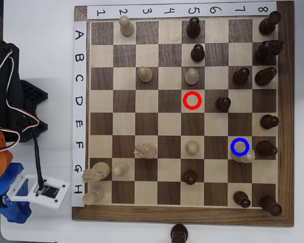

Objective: Move the piece to destination

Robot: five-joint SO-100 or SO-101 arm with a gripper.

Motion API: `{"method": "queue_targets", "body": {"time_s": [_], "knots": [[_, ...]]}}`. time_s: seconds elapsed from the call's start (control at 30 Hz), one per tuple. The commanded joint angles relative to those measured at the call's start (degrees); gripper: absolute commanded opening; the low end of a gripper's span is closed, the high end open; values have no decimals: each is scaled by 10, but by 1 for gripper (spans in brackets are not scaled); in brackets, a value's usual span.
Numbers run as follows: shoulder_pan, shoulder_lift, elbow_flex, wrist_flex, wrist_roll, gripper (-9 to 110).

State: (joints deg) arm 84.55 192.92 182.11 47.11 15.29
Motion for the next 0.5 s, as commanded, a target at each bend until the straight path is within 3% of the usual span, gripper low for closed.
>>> {"method": "queue_targets", "body": {"time_s": [0.0, 0.27, 0.47], "knots": [[14, 33, 22, 54, 166, 0], [9, 33, 22, -17, -47, 0], [14, 34, 20, -19, -122, 0]]}}
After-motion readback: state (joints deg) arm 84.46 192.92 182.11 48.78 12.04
